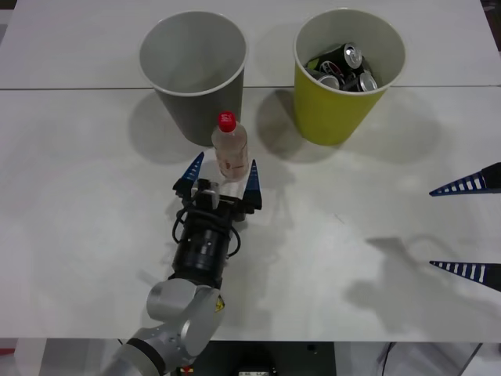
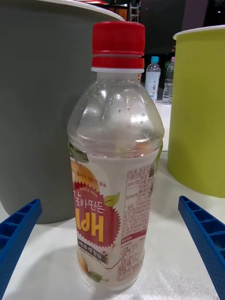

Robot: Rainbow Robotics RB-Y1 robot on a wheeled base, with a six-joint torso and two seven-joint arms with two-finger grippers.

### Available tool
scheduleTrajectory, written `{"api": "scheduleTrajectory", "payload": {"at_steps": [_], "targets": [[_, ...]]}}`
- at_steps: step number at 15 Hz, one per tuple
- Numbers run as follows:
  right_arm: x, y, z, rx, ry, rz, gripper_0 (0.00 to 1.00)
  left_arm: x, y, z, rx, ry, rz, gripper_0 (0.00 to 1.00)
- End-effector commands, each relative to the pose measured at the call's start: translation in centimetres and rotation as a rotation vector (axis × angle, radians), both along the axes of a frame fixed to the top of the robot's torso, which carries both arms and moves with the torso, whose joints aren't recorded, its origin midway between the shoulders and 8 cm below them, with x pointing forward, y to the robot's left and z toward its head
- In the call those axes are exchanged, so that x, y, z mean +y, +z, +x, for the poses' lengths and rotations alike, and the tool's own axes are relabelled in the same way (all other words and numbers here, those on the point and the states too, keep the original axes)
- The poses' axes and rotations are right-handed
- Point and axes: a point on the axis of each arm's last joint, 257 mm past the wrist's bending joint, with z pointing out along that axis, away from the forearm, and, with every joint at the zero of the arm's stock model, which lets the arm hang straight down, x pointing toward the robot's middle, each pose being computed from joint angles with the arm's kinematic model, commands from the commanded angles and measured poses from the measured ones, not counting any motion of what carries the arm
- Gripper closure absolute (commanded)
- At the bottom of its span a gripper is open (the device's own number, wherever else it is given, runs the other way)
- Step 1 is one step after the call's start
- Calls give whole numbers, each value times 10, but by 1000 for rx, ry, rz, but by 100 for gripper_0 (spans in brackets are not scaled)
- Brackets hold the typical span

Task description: Put the can into the green bin and the plastic bottle into the gray bin

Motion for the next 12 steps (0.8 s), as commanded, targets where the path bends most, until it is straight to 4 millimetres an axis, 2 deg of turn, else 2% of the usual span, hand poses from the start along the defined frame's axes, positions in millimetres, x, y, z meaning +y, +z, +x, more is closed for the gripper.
{"api": "scheduleTrajectory", "payload": {"at_steps": [1, 12], "targets": [[0, 0, 0, 0, 0, 0, 0, -2, 3, 6, -4, -1, -3, 0], [0, 0, 0, 0, 0, 0, 0, -6, 9, 35, 9, 3, 5, 0]]}}
